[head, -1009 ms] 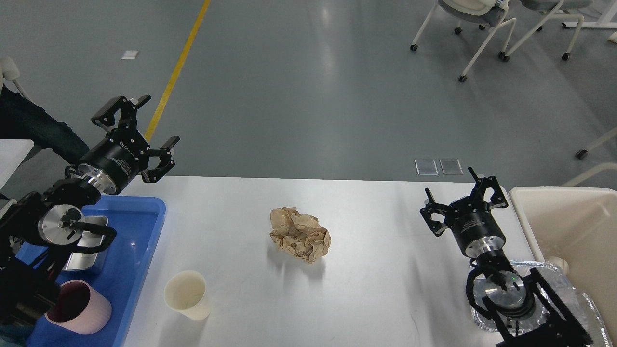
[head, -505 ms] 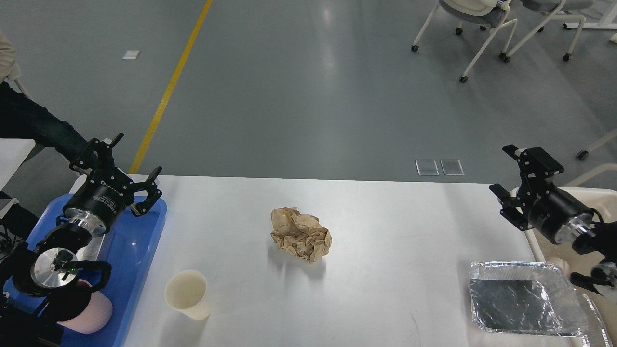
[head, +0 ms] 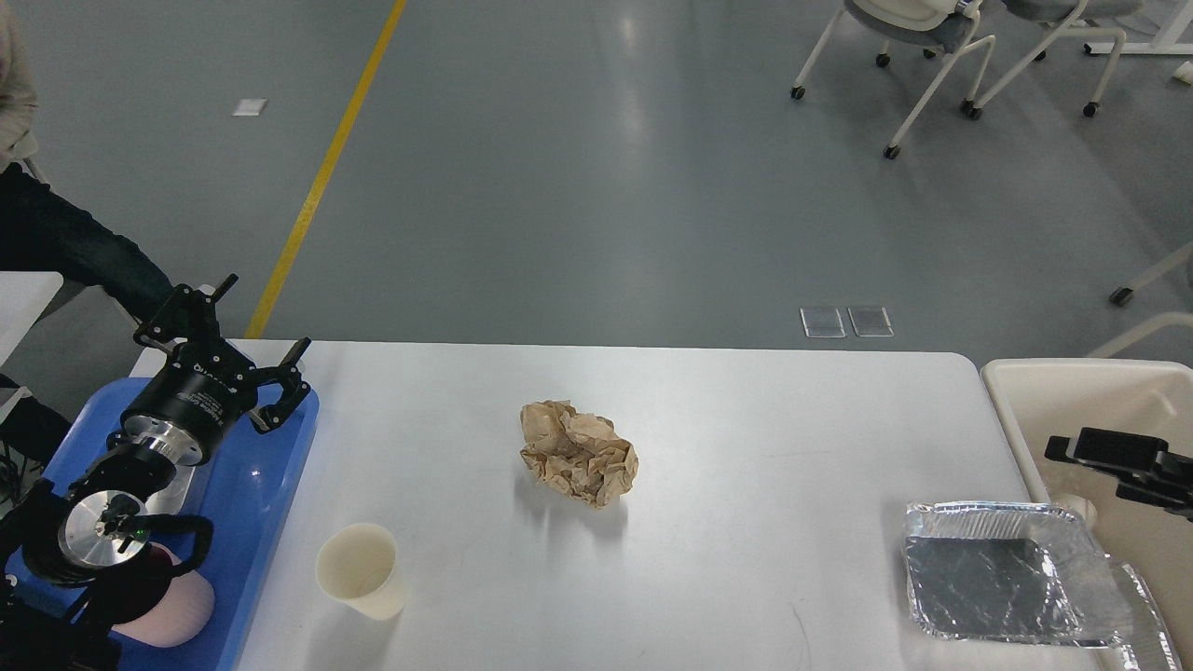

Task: Tidy desktop
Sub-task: 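Lower the right gripper to the foil tray and grasp its rim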

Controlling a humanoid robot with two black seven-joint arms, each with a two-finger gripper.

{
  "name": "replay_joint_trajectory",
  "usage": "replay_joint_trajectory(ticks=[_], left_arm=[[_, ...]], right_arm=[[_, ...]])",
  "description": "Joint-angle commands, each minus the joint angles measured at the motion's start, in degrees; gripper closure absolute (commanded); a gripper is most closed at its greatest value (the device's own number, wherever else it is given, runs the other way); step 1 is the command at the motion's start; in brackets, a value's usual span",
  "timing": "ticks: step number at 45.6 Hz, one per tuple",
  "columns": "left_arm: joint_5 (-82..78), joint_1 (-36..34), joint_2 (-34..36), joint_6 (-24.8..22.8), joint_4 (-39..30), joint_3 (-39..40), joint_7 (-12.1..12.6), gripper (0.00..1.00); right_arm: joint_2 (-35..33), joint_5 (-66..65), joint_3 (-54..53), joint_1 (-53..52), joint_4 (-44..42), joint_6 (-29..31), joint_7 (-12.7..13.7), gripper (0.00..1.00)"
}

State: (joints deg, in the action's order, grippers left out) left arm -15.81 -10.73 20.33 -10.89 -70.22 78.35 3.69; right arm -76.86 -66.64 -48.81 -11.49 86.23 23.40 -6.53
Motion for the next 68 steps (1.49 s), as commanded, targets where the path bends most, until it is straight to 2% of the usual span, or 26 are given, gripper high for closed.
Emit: replay_joint_trajectory(ticks=[1,14,18,22,28,31,44,68], left_arm=[[-0.01,-0.08,-0.03,0.08,0.17,-0.12,0.09,0.03],[-0.36,0.0,0.41,0.61,0.44,-0.13,0.18,0.03],[-0.45,0.0,0.41,0.7,0.79,-0.3,0.26,0.03],[-0.45,0.0,0.41,0.7,0.79,-0.3,0.26,0.03],[-0.45,0.0,0.5,0.96,0.79,-0.48,0.26,0.03],[-0.45,0.09,0.59,0.96,0.79,-0.56,0.35,0.03],[-0.53,0.62,0.68,0.96,1.49,-0.74,0.35,0.03],[-0.53,1.41,0.68,1.67,1.58,-1.0,0.35,0.03]], right_arm=[[-8.82,-4.99,1.7,-0.02,5.61,0.16,-1.38,0.0],[-18.67,-5.78,12.07,-0.02,7.29,-1.68,-1.29,0.0],[-18.24,-6.05,13.48,0.15,6.06,-5.11,-1.38,0.0],[-17.54,-7.01,15.06,0.5,2.47,-6.08,-1.73,0.0],[-7.1,-13.59,15.59,-0.2,-7.63,-6.26,-5.94,0.0],[-2.61,-16.85,15.59,-1.25,-12.91,-6.35,-6.92,0.0],[9.7,-19.58,15.76,-3.36,-23.03,-6.0,-6.92,0.0],[21.39,-19.76,19.98,-6.0,-31.55,-7.13,-7.09,0.0]])
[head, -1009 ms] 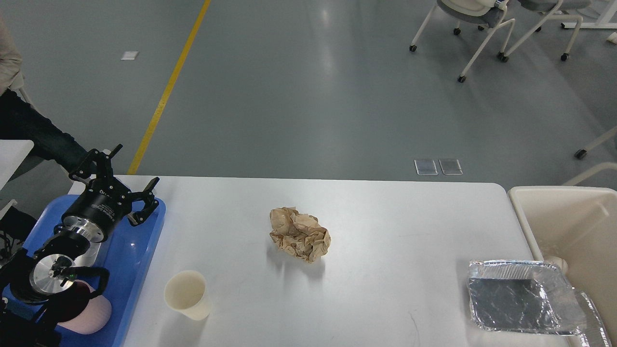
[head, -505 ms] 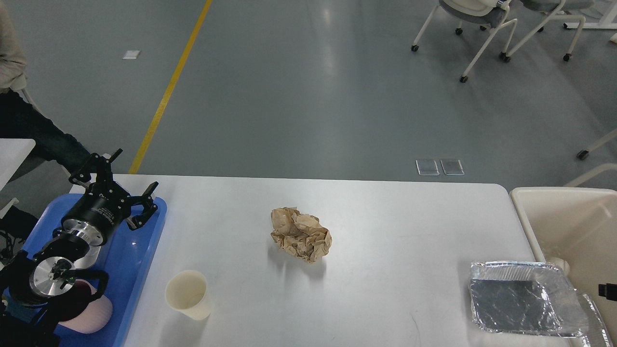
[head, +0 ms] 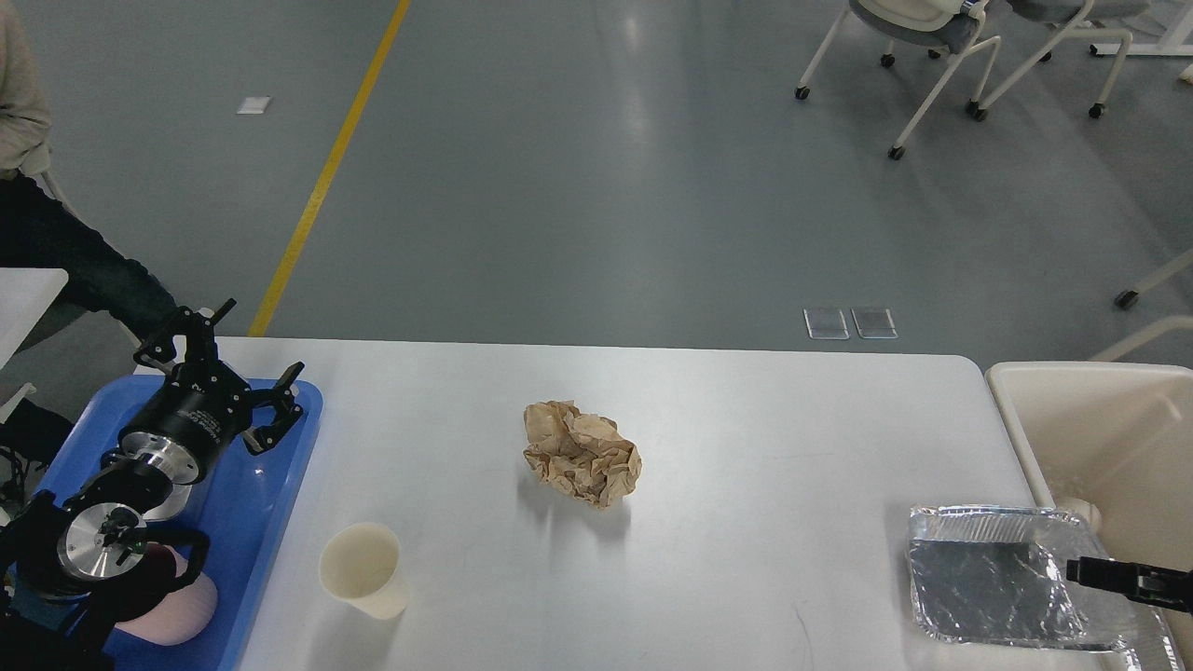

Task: Tidy desktop
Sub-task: 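Lower the right gripper to the foil tray and grasp its rim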

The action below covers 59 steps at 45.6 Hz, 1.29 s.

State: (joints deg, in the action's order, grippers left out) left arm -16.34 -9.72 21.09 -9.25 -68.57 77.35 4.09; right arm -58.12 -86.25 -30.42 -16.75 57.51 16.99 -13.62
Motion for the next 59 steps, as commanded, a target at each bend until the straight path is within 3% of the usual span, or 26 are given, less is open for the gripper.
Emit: replay_joint_trajectory(ticks=[1,19,22,24,28,36,59], left_arm=[[0.0,0.4,-0.09,0.03,-0.07,0.0,0.04,0.03],[0.0,0.75,-0.17,0.03,0.02,0.0,-0.04,0.03],[0.0,0.84,-0.17,-0.06,0.02,0.0,-0.04,0.03],[0.0,0.93,-0.17,-0.06,0.02,0.0,-0.04,0.03],[0.0,1.11,-0.17,-0.06,0.02,0.0,-0.04,0.03],[0.0,1.19,-0.09,-0.06,-0.07,0.0,-0.04,0.03],[0.0,1.63,-0.09,-0.15,0.02,0.0,0.04,0.03]], right_arm=[[3.1,-0.14,1.94,-0.92,-3.54,-1.0,0.0,0.0],[7.76,-0.23,12.58,-6.63,-10.93,-7.32,-1.49,0.0],[8.11,-0.23,13.63,-7.25,-11.19,-8.11,-1.67,0.05],[8.64,-0.23,13.99,-7.42,-11.54,-8.55,-1.58,0.19],[9.34,-0.14,14.25,-7.51,-12.77,-8.56,-1.58,0.65],[9.34,-0.06,15.75,-7.51,-13.48,-8.56,-1.67,1.0],[9.34,0.56,15.83,-7.25,-14.09,-8.64,-4.04,1.0]])
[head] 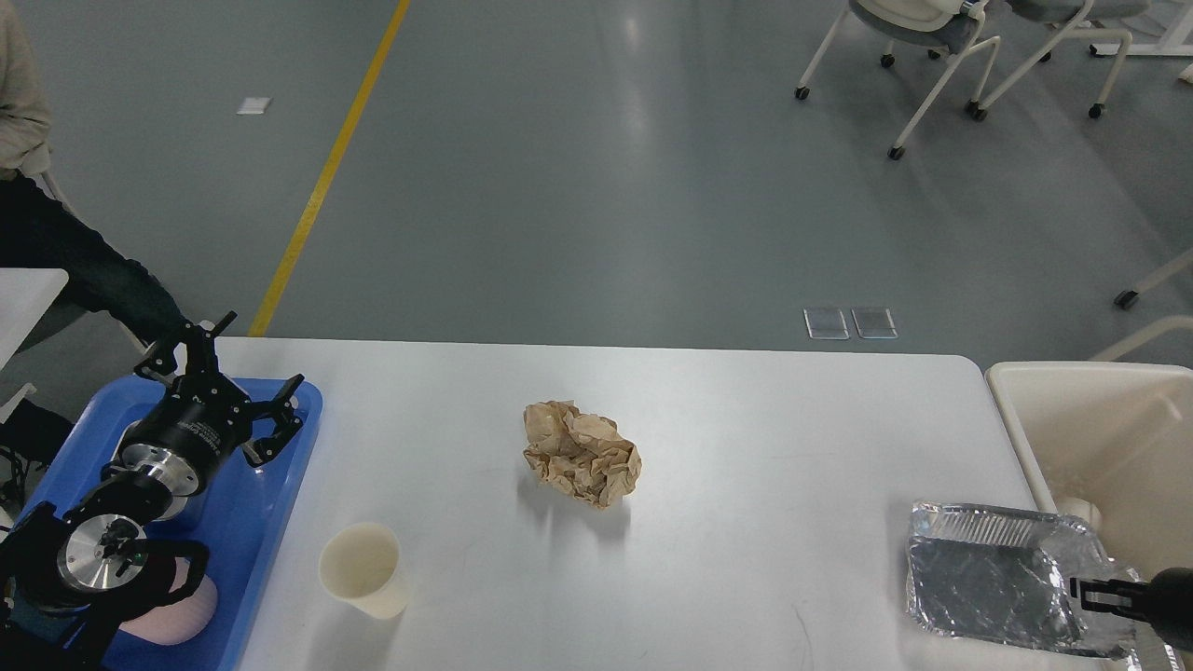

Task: Tidy desktop
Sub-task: 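Lower the right gripper to the foil tray and grasp its rim, then lift the foil tray with the right gripper and hold it over the table center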

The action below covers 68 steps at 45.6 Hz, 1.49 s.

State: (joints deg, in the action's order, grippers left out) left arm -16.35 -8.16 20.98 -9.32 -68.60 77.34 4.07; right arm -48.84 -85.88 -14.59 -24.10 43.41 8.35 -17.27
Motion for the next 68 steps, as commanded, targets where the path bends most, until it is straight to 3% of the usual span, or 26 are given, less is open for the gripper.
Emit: replay_joint_trajectory(ticks=[1,12,25,30,37,46,62,65,68], left_arm=[[0.0,0.16,0.02,-0.09,0.05,0.09,0.06,0.03],[0.0,0.25,0.11,-0.09,0.13,0.09,0.06,0.03],[0.0,-0.1,0.37,0.0,0.22,0.0,0.06,0.03],[0.09,-0.19,0.46,0.18,0.22,0.0,0.32,0.03],[0.09,-0.1,0.46,0.18,0.22,0.0,0.68,0.03],[0.09,0.16,1.51,0.27,0.22,0.0,0.94,0.03],[0.0,1.57,3.01,0.27,0.22,0.0,0.85,0.03],[0.0,1.57,3.1,0.27,0.22,0.09,0.85,0.03],[-0.08,1.66,3.27,0.27,0.13,0.0,0.94,0.03]], right_arm=[[0.06,0.18,0.0,0.1,0.18,0.0,-0.39,1.0],[-1.69,2.81,-0.71,-2.0,2.73,0.62,-0.83,1.0],[-16.37,9.76,-0.79,-7.72,7.22,3.78,-3.47,1.0],[-20.15,11.78,-0.79,-10.7,7.13,7.2,-6.19,1.0],[-23.14,18.63,-0.88,-14.04,7.22,11.68,-6.9,1.0],[-22.27,23.12,-1.32,-19.76,8.97,19.51,-8.74,1.0],[-10.15,25.41,-1.24,-24.68,15.39,19.69,-6.72,1.0],[-7.86,25.32,-0.71,-25.65,14.95,20.13,-5.41,1.0],[-4.7,25.32,-0.18,-26.88,14.86,20.22,-1.9,1.0]])
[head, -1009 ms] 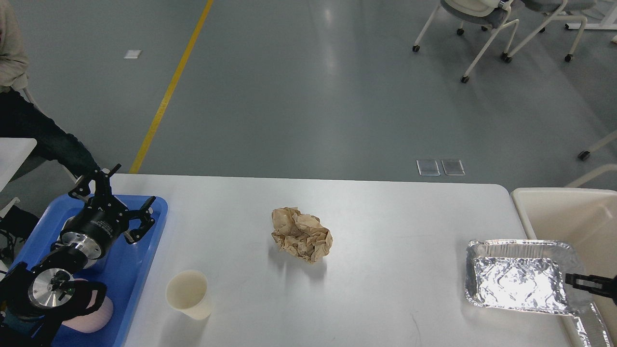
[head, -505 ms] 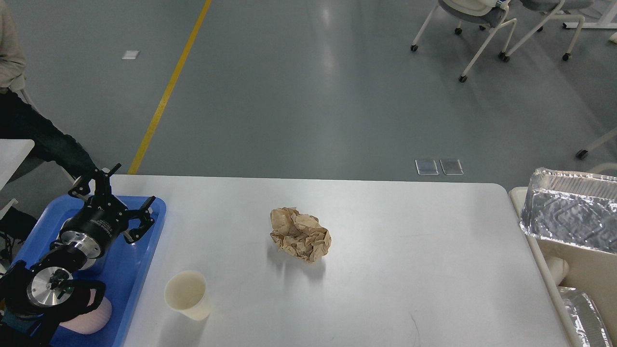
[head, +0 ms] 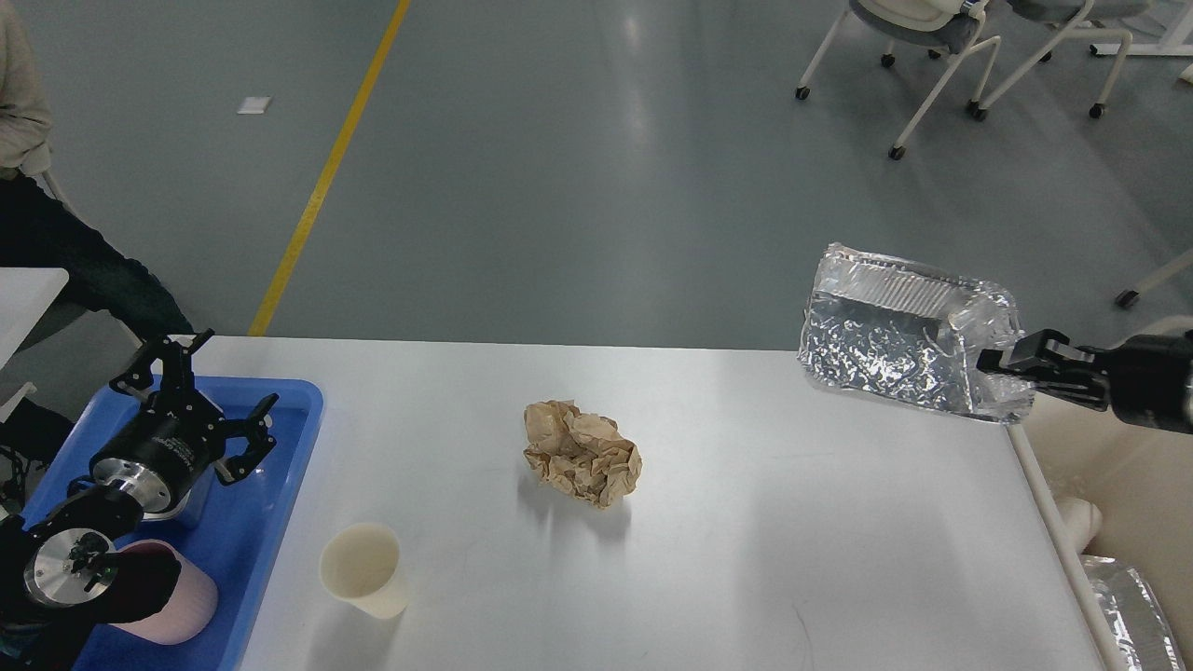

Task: Tidy desktop
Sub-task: 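Lift the foil tray with the right gripper and hold it over the table center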

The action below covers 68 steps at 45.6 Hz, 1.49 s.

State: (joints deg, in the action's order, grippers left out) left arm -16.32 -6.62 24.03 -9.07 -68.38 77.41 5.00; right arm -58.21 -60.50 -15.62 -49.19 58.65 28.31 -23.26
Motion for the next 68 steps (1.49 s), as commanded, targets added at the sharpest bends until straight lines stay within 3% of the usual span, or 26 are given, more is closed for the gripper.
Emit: replay_joint_trajectory(ticks=[1,11,19,24,32,35,43,51,56,60,68], left_arm=[[-0.12,0.11,0.41,0.01,-0.09,-0.16,0.01,0.03],[-2.05,-0.24,1.73,1.68,-0.09,-0.86,0.01,0.03],[-5.21,-1.38,1.64,1.68,-0.09,-1.39,0.1,0.03],[-5.3,-2.17,1.64,1.6,-0.09,-2.79,1.85,0.03],[-5.66,-5.6,2.17,1.6,-0.09,-3.58,9.4,0.03],[-6.27,-6.83,3.13,1.77,-0.09,-3.41,10.82,0.03],[-13.73,-7.62,6.38,2.12,-2.63,-3.76,10.38,0.03],[-27.44,-2.97,14.37,2.04,-12.38,-5.51,10.38,0.03],[-32.19,0.1,23.15,1.6,-19.85,-7.89,10.12,0.03],[-34.13,4.41,32.55,1.25,-25.21,-9.03,8.54,0.03],[-35.45,12.85,48.73,-0.42,-28.48,-9.3,7.48,0.03]], right_arm=[[5.91,-0.06,1.03,-2.31,-0.29,0.25,5.49,1.0],[12.33,0.03,1.82,-6.35,0.15,3.68,15.43,1.0],[16.9,0.03,6.73,-11.54,0.94,4.38,19.83,1.0],[18.31,0.47,8.76,-13.56,1.03,4.21,20.62,1.0],[20.33,1.35,9.55,-14.18,0.68,4.03,21.06,1.0],[20.68,1.35,9.55,-14.09,0.5,3.94,21.06,1.0],[20.86,1.35,9.55,-14.09,0.5,3.77,20.97,1.0],[20.77,1.35,9.55,-14.09,0.68,3.68,20.97,1.0],[20.77,1.35,9.55,-14.09,0.68,3.68,20.97,1.0],[20.68,1.35,9.55,-14.09,0.68,3.68,20.97,1.0],[20.68,1.35,9.55,-14.0,0.68,3.68,20.97,1.0]])
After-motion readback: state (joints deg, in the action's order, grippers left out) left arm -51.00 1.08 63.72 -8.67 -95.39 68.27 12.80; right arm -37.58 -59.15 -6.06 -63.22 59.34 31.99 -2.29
